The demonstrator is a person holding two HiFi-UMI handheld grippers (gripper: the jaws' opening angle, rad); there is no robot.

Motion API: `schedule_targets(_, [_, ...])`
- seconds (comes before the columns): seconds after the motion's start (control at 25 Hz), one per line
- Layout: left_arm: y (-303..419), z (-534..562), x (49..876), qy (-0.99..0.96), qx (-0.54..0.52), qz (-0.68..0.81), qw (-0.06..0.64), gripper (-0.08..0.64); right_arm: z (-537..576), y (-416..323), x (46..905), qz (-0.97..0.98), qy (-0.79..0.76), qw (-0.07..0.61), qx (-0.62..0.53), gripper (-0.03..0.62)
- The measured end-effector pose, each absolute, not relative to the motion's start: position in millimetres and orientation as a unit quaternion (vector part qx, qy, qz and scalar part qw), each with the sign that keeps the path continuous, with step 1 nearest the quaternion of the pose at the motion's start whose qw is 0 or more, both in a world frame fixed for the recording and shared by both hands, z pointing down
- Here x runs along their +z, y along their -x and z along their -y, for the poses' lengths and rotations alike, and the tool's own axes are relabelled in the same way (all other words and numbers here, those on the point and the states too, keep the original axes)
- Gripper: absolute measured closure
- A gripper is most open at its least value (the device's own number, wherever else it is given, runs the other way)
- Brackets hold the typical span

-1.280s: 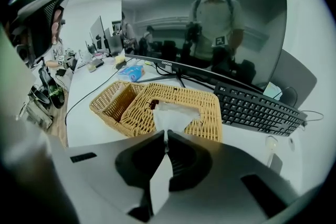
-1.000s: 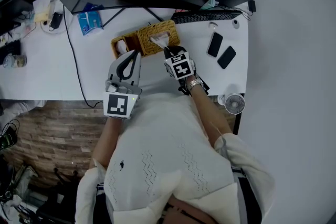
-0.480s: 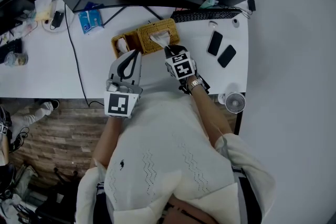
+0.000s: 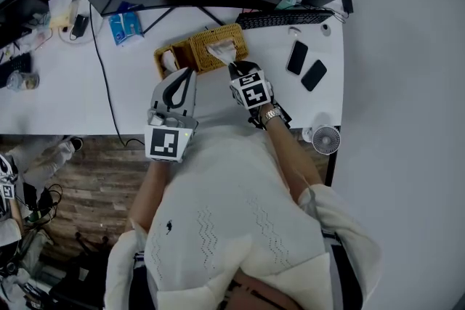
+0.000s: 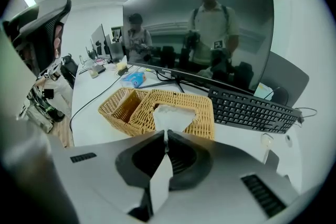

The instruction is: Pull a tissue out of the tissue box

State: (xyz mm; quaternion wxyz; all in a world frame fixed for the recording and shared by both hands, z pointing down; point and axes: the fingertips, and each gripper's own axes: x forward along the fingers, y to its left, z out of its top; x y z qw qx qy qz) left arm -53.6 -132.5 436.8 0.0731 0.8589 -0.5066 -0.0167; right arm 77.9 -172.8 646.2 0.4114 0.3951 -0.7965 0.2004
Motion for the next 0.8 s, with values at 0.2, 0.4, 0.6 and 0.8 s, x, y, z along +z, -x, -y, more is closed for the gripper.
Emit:
schedule_targets(0.2, [54,131,438,-0.860,-0.015,0.505,0.072,0.546,170,-79,645,0.796,-0.395,0.412,0.199,0.589])
schedule_targets(0.4, [53,127,437,-0.859,-0.016,0.507,0.072,0.546,168,-79,643,0.799,-0.394,0.412,0.193,0.589])
schedule_targets(0.6, [52,125,437,-0.859,-0.015,0.508,0.069,0.546,165,-82,639,0.798,-0.394,0.414,0.191,0.589])
schedule_targets(0.8, [51,121,435,-0.859,-0.015,0.508,0.068,0.546,163,-82,637,0.799,-0.394,0.413,0.190,0.589])
